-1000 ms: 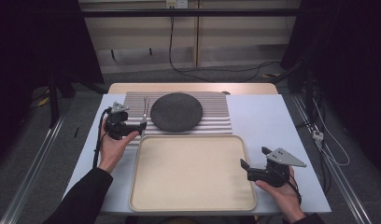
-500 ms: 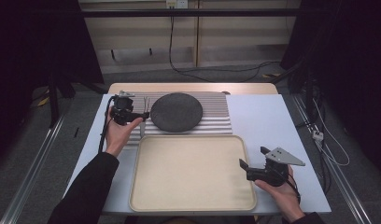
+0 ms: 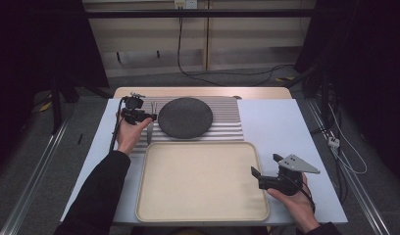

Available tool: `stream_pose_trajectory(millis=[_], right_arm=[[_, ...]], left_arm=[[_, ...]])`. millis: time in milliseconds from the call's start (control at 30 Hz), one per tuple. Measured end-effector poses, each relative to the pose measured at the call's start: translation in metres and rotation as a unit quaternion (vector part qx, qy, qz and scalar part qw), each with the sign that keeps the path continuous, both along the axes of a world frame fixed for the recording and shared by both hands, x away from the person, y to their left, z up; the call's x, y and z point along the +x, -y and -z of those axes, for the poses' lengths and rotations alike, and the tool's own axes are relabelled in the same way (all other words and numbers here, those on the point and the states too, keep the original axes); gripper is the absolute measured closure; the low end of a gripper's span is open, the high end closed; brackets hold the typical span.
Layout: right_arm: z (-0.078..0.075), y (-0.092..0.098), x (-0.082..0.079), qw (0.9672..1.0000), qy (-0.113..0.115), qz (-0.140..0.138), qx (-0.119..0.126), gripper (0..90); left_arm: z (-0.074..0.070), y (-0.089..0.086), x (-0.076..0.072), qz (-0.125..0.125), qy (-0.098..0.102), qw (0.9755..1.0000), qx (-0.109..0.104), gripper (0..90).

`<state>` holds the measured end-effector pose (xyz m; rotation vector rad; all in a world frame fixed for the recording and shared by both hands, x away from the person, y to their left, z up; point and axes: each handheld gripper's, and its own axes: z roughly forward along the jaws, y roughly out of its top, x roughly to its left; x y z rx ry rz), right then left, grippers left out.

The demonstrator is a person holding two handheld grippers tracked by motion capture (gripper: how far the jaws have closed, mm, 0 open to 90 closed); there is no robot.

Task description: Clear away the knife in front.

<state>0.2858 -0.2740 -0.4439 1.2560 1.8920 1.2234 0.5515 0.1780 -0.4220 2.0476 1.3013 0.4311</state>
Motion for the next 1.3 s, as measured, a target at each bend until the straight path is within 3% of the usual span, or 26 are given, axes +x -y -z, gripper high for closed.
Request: stream_pose_trajectory(millis=[67,233,433,733,1100,1300], right_arm=[[0.001,0.000,0.001,1.0000,-0.002,-0.001,-0.001,7.2],[0.001,0.000,0.001,1.0000,-0.002,-0.001,0.000,7.2],[0.001,0.000,0.002,1.0000,-0.002,-0.002,-0.002,7.2],[0.001,0.000,0.002,1.0000,-0.001,-0.003,-0.002,7.2],[0.001,0.001,0.002,1.0000,-0.003,-0.002,-0.001,7.2],[0.001,0.000,0.002,1.0000,-0.003,-0.003,0.002,7.2]], left_arm=[[0.005,0.001,0.008,-0.005,-0.014,0.9999,0.006,45.0],[0.010,0.002,0.018,-0.011,-0.020,0.9997,0.012,51.9],[0.019,0.003,0.029,-0.021,-0.036,0.9991,0.006,56.0],[0.026,0.012,0.036,-0.016,-0.046,0.9985,0.023,69.6],[0.028,0.016,0.043,-0.031,-0.061,0.9972,0.031,73.2],[0.025,0.016,0.047,-0.019,-0.076,0.9960,0.042,75.5]])
